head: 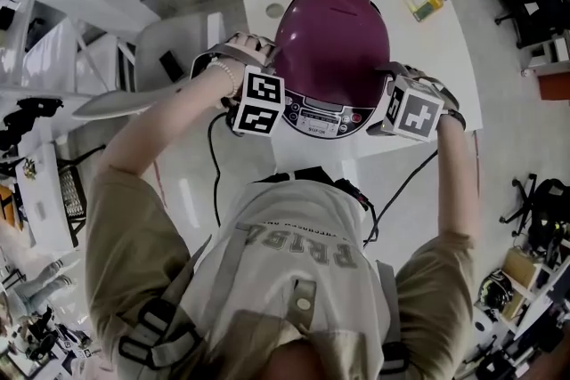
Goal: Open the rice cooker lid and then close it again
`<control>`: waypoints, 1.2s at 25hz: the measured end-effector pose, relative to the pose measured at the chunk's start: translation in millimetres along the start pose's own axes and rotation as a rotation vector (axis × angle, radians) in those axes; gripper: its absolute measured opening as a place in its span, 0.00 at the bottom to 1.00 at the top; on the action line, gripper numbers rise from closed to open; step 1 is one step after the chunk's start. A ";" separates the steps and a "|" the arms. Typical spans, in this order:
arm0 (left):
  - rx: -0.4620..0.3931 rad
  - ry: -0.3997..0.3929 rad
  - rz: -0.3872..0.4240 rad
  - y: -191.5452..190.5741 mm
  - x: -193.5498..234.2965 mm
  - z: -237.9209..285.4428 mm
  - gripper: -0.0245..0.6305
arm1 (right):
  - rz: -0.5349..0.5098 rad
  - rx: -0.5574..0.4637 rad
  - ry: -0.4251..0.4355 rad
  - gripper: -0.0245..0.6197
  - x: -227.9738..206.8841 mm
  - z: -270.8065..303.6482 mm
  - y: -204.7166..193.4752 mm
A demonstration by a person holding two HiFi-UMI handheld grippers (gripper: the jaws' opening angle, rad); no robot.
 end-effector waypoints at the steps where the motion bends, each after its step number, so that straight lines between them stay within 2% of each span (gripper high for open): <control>1: -0.004 0.003 -0.003 0.2 -0.2 0.1 0.86 | -0.001 -0.005 -0.005 0.85 0.0 0.6 0.2; 6: -0.024 0.016 -0.016 -1.5 -4.0 -1.2 0.86 | -0.012 -0.061 -0.056 0.85 -0.2 3.2 0.7; 10: -0.042 0.032 -0.035 -3.8 -7.4 -1.6 0.86 | 0.034 -0.147 -0.086 0.85 1.3 3.7 0.4; 14: -0.084 0.063 -0.107 -8.1 -8.3 -10.1 0.86 | 0.123 -0.314 -0.159 0.85 -1.4 -8.2 6.8; 18: -0.180 0.104 -0.219 -4.8 -2.4 -28.9 0.86 | 0.185 -0.530 -0.272 0.85 -4.4 -35.0 6.2; 22: -0.341 0.169 -0.369 7.1 9.6 -60.6 0.85 | 0.277 -0.750 -0.472 0.85 -10.9 -68.2 -0.5; 25: -0.481 0.268 -0.530 9.0 24.6 -88.9 0.85 | 0.340 -0.917 -0.628 0.85 -6.7 -89.3 -3.1; 27: -0.577 0.374 -0.664 5.7 38.6 -109.2 0.85 | 0.376 -1.007 -0.720 0.85 -0.3 -100.4 -2.8; 30: -0.718 0.621 -0.904 -8.5 61.3 -141.6 0.85 | 0.410 -1.072 -0.842 0.85 10.4 -110.5 2.9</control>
Point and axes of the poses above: the fingertips, and each gripper's own axes: z forward along the fingers, x to its left, y out of its top, the point moved 2 cm from there along -z, backward along the fingers, and after that the axes turned 5 degrees about y, right-handed, at the moved point
